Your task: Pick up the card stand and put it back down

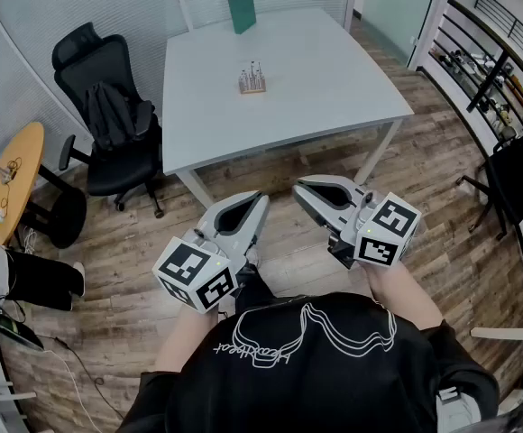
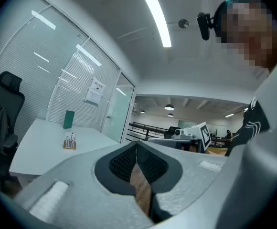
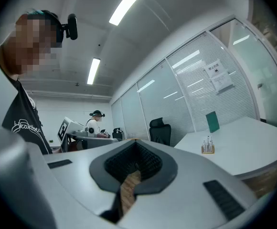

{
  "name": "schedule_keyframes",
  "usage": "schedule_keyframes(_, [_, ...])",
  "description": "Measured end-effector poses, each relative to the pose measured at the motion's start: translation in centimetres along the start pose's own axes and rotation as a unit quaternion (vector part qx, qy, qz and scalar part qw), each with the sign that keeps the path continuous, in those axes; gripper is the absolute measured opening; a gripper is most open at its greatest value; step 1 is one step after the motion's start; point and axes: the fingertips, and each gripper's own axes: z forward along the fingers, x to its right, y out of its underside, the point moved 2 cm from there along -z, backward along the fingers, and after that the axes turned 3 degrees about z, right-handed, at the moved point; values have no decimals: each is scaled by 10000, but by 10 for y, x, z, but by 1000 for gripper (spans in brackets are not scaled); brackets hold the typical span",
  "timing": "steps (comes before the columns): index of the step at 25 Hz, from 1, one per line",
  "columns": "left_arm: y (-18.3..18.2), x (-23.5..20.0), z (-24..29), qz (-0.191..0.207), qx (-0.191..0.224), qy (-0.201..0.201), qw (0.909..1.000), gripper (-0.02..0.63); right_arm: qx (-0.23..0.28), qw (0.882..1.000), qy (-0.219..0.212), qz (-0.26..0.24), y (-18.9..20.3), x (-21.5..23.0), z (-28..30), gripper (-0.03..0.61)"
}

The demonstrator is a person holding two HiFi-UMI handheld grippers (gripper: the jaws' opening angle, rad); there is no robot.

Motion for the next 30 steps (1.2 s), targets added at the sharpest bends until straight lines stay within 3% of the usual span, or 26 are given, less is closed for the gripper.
schedule_keyframes(17, [-13,12,-16,51,-30,-256,9997,15,135,9997,20,187,-9,-13,-6,8])
schedule_keyframes(24, [-4,-6,-6,70,-175,-259,9995,15,12,10000,32,83,-3,3,3,9])
schedule_keyframes(30, [-2,-52,23,-103,-158,-236,9995,15,-41,9996,222,187,-4,48,27,9])
